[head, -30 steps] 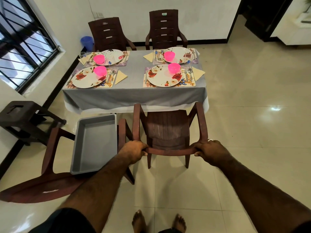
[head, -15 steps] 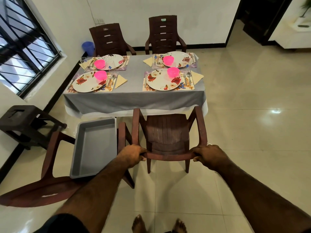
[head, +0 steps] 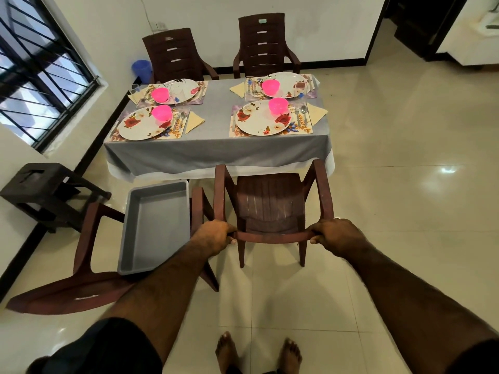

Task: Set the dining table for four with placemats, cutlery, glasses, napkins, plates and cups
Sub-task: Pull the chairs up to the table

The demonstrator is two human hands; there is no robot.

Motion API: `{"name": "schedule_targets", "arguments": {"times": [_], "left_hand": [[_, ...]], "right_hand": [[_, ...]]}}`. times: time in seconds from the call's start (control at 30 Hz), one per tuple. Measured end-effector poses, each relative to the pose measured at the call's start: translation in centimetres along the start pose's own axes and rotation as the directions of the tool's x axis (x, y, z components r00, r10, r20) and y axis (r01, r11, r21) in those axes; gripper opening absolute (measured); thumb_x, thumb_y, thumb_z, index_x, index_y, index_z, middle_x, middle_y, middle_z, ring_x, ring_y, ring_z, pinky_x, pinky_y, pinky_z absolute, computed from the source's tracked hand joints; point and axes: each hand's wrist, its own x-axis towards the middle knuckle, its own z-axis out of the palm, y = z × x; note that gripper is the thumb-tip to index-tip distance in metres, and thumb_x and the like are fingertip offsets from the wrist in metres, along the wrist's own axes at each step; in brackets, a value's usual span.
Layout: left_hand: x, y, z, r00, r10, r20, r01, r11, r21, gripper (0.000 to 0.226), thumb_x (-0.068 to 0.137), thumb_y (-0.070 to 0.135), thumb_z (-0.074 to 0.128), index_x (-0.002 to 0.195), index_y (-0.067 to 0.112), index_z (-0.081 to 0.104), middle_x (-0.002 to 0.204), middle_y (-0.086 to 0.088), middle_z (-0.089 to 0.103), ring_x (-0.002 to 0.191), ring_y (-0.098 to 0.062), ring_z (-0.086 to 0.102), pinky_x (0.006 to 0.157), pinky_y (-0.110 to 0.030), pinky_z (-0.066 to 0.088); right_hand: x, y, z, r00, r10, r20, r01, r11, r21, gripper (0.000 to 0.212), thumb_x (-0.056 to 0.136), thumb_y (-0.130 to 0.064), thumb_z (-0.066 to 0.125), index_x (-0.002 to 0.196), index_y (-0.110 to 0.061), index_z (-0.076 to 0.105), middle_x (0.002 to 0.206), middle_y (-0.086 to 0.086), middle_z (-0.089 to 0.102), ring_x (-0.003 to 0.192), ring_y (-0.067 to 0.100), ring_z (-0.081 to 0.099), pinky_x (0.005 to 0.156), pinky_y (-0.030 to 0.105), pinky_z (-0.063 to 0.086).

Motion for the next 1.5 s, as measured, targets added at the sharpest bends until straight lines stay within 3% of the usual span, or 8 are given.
{"name": "schedule_targets", "arguments": {"times": [0.43,0.53,0.67,0.97,1.1,1.23,1.37,1.5], "left_hand": [[-6.5,-3.5,-0.5,0.990,-0.064,-0.129,0.058,0.997,-0.046,0.049,0.094,0.048,0.069,0.141,0.038,0.056,0.141,0.005,0.061,0.126,-0.018,0.057,0.105,-0.042,0.051],[-9.7,-8.5,-0.6,0.986,-0.101,-0.133,0.090,0.992,-0.086,0.048,0.093,0.057,0.064,0.136,0.036,0.061,0.134,0.006,0.064,0.113,-0.013,0.059,0.089,-0.031,0.050],[-13.6,-17.3,-0.1,0.979,-0.152,-0.136,0.149,0.988,-0.031,0.064,0.091,0.067,0.061,0.145,0.032,0.056,0.147,0.005,0.058,0.133,-0.019,0.054,0.109,-0.040,0.048],[-21.5,-40.3,2.4,0.971,-0.212,-0.109,0.197,0.971,-0.132,0.067,0.085,0.082,0.054,0.130,0.033,0.068,0.126,0.007,0.072,0.112,-0.016,0.067,0.095,-0.040,0.057],[-23.9,-47.1,3.6,0.988,-0.107,-0.111,0.096,0.990,-0.099,0.069,0.081,0.093,0.041,0.127,0.047,0.067,0.116,0.022,0.073,0.105,-0.005,0.068,0.094,-0.038,0.059],[-23.9,-49.9,3.1,0.997,0.026,-0.068,-0.030,0.998,-0.054,0.046,0.093,0.068,0.054,0.133,0.047,0.063,0.128,0.022,0.069,0.114,-0.009,0.065,0.099,-0.040,0.057],[-22.9,-51.1,2.4,0.986,0.149,-0.071,-0.148,0.989,0.017,0.053,0.098,0.075,0.036,0.138,0.048,0.059,0.132,0.022,0.067,0.116,-0.008,0.064,0.099,-0.037,0.055],[-21.7,-53.0,0.9,0.957,0.232,-0.173,-0.205,0.966,0.160,0.052,0.105,0.066,0.033,0.140,0.040,0.061,0.135,0.015,0.067,0.124,-0.012,0.061,0.106,-0.039,0.047]], "right_hand": [[0.2,-8.4,-3.4,1.000,-0.021,-0.010,0.022,0.994,0.104,0.062,0.088,-0.078,0.047,0.125,-0.032,0.063,0.121,-0.002,0.068,0.112,0.025,0.065,0.093,0.042,0.052],[0.4,-14.6,-3.4,0.997,-0.075,-0.027,0.077,0.989,0.123,0.067,0.089,-0.078,0.047,0.136,-0.031,0.058,0.130,0.002,0.063,0.119,0.027,0.059,0.100,0.044,0.050],[0.6,-24.3,-3.4,0.968,-0.234,-0.095,0.243,0.965,0.095,0.059,0.095,-0.066,0.054,0.143,-0.032,0.054,0.139,0.001,0.056,0.131,0.026,0.051,0.112,0.046,0.040],[4.0,-48.3,1.6,0.957,-0.289,0.005,0.284,0.946,0.154,0.064,0.095,-0.071,0.051,0.143,-0.028,0.058,0.143,-0.001,0.055,0.131,0.025,0.051,0.110,0.043,0.045],[4.2,-53.8,3.0,0.955,-0.258,0.142,0.238,0.961,0.143,0.065,0.093,-0.075,0.049,0.139,-0.031,0.059,0.136,-0.001,0.061,0.123,0.023,0.058,0.103,0.044,0.052],[4.5,-55.3,3.7,0.935,-0.228,0.270,0.197,0.971,0.139,0.054,0.095,-0.073,0.048,0.126,-0.032,0.064,0.117,-0.004,0.066,0.106,0.018,0.063,0.094,0.042,0.056],[6.0,-54.9,4.3,0.909,-0.279,0.310,0.256,0.960,0.114,0.068,0.082,-0.088,0.048,0.126,-0.038,0.062,0.111,-0.011,0.066,0.099,0.011,0.063,0.089,0.038,0.058],[8.6,-56.3,4.8,0.928,-0.305,0.213,0.293,0.952,0.085,0.041,0.090,-0.065,0.059,0.120,-0.039,0.067,0.103,-0.014,0.065,0.094,0.009,0.062,0.087,0.035,0.057]]}}
